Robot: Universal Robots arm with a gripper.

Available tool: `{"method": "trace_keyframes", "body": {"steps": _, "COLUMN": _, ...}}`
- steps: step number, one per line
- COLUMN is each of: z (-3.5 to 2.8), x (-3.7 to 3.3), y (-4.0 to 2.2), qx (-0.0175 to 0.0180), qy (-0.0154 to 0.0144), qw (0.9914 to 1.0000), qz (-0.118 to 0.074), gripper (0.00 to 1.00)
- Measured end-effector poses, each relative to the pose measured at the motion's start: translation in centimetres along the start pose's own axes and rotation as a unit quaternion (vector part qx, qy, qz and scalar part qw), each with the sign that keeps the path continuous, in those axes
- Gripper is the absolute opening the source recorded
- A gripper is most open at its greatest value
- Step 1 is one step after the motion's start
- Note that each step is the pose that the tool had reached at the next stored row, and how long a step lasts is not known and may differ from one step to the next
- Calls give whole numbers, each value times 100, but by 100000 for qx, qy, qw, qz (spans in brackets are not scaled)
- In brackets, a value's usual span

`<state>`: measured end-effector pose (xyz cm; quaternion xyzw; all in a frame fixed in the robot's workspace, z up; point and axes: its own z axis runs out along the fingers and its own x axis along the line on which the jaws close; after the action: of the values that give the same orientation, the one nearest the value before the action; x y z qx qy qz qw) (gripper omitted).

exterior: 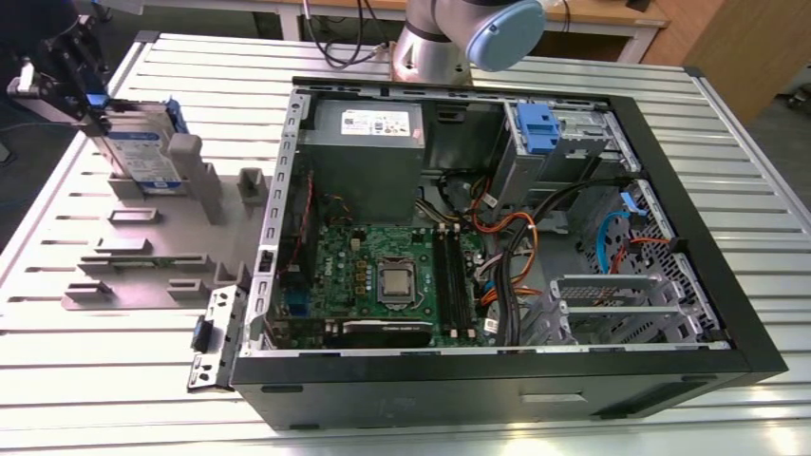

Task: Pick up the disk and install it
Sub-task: 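Pick up the disk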

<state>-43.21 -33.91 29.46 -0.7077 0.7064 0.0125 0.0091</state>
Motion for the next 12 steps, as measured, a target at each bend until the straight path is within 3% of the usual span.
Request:
{"method": "trace_keyframes", "body": {"steps": 2, "z": 2, "x": 0, "y": 0, "qx": -6, "qy": 9, "qw": 100000, "qz": -2, "gripper": 36}}
{"method": "trace_keyframes", "body": {"steps": 12, "z": 14, "x": 0, "y": 0, "qx": 19, "qy": 19, "qw": 100000, "qz": -2, "gripper": 36}}
